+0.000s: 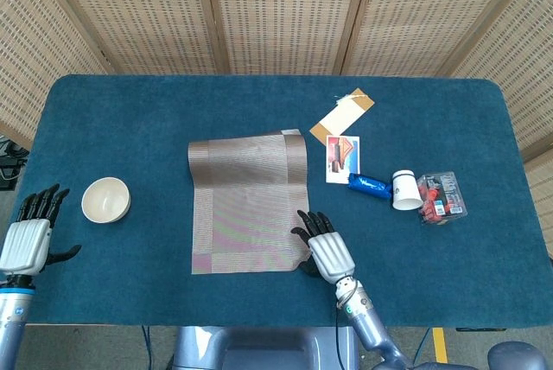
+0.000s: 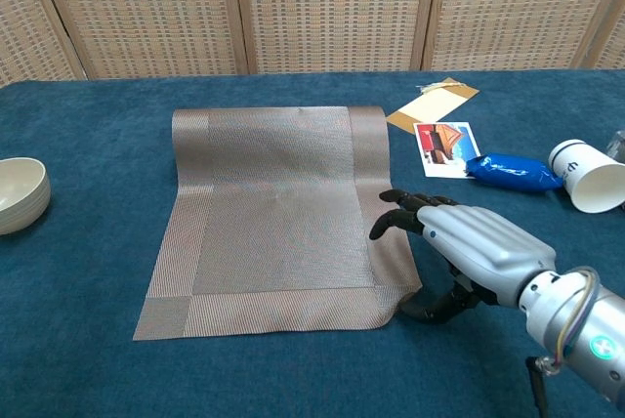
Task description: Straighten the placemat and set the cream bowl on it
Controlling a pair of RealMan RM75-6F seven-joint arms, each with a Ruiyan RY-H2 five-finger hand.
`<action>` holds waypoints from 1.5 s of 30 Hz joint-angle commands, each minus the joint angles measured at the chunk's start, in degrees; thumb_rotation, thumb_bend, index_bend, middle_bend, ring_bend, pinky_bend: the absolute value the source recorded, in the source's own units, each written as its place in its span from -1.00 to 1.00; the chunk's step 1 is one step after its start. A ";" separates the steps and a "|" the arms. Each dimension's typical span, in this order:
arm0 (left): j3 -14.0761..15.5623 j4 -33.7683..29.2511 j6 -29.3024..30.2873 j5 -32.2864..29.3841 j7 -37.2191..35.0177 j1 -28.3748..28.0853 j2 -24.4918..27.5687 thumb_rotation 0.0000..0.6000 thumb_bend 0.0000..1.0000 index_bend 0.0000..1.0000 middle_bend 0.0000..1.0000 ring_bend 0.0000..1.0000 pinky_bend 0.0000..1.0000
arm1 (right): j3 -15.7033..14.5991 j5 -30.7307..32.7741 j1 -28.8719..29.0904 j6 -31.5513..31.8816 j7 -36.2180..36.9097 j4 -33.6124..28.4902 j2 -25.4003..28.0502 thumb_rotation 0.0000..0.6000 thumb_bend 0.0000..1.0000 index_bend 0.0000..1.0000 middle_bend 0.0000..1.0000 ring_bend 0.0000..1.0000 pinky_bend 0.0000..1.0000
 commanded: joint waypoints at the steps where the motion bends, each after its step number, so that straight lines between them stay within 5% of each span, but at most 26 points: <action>1: -0.05 -0.04 -0.18 -0.18 -0.04 -0.06 0.03 1.00 -0.72 -0.86 -1.00 -1.00 -1.00 | 0.07 -0.09 -0.03 -0.03 0.25 0.21 -0.15 1.00 -0.17 -0.25 -1.00 -1.00 -1.00; 15: -0.16 -0.13 -0.68 -0.69 -0.31 -0.15 0.10 1.00 -0.72 -0.85 -1.00 -1.00 -1.00 | 0.21 -1.94 -0.44 0.95 2.77 2.34 -1.86 1.00 -0.07 0.19 -0.90 -1.00 -1.00; 45: -0.21 -0.33 -0.86 -0.84 -0.53 -0.29 0.02 1.00 -0.72 -0.84 -1.00 -1.00 -1.00 | 0.44 0.60 -1.49 -0.40 0.46 -0.79 -0.15 1.00 0.29 0.15 -1.00 -1.00 -1.00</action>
